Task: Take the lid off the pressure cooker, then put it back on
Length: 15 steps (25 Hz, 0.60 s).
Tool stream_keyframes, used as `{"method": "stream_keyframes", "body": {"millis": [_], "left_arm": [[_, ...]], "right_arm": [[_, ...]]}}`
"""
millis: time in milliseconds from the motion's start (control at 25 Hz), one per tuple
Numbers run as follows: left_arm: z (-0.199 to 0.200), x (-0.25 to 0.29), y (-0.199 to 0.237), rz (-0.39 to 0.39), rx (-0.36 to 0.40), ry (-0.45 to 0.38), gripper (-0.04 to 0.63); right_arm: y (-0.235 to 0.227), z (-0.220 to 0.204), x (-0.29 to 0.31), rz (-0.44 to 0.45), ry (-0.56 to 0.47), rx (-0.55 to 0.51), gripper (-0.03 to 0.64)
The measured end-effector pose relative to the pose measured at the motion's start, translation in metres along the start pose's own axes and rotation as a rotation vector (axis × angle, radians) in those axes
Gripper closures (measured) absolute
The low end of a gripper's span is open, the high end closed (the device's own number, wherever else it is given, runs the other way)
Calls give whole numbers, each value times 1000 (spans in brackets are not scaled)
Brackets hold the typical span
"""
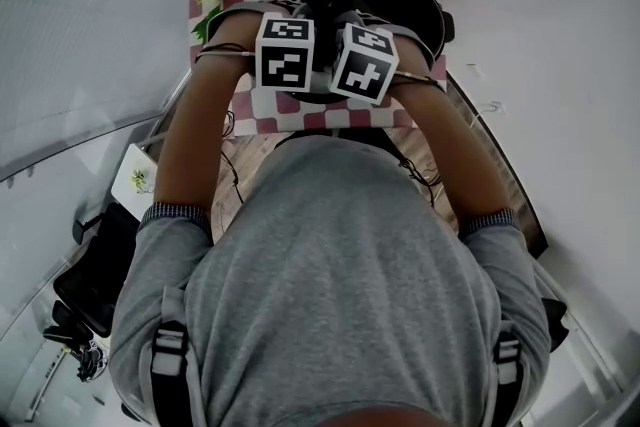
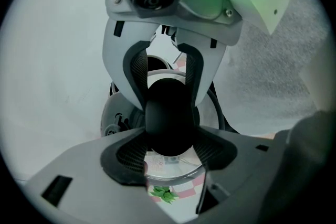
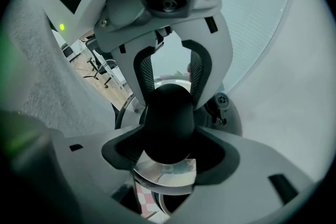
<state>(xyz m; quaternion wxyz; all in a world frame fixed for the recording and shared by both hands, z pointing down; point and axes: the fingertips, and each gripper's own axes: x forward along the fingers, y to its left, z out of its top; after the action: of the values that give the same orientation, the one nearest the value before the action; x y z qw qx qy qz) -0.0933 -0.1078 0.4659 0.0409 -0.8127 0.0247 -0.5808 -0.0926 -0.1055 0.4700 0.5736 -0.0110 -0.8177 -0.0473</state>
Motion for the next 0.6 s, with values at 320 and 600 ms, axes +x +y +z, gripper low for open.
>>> {"method": "stream_keyframes", "body": {"millis": [320,600], "left_arm": [[41,15,24,-19,79,-7,298],[73,28,43,-34,134,-4,298]], "right_arm": [[-20,-42,-16,-34,9,78,325],[-36,-76,-27,-55,11,136,325]]}}
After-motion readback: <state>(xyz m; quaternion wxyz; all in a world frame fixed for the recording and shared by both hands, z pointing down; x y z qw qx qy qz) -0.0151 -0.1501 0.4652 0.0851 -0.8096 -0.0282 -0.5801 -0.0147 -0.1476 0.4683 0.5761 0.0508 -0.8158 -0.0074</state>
